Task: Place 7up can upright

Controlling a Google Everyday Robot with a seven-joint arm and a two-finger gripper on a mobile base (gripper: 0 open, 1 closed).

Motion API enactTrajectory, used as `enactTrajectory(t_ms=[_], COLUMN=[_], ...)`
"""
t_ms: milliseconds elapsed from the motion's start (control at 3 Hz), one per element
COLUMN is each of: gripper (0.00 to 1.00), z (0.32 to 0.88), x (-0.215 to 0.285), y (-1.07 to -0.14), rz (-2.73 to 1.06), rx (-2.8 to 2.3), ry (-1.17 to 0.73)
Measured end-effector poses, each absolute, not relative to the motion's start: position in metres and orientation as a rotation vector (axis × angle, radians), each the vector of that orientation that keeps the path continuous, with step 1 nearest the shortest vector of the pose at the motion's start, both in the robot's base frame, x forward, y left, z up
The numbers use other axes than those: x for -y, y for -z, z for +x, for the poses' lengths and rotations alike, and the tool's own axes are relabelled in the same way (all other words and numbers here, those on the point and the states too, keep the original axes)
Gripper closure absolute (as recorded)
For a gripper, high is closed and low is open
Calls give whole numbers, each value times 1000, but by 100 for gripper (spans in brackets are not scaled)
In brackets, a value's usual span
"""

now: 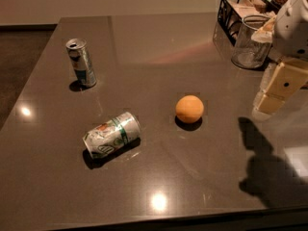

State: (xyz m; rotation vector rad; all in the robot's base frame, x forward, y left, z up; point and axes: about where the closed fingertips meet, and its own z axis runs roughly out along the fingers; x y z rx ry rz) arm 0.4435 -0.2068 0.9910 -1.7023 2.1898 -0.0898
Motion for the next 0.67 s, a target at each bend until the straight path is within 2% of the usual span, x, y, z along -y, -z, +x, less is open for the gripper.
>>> enactTrajectory(t_ms=[333, 667], gripper=[0, 0], z=[458, 462], x=[173, 115], y=[-992, -988], rz=[-1758, -1877], rx=[-2120, -2007], ry=[-14, -108])
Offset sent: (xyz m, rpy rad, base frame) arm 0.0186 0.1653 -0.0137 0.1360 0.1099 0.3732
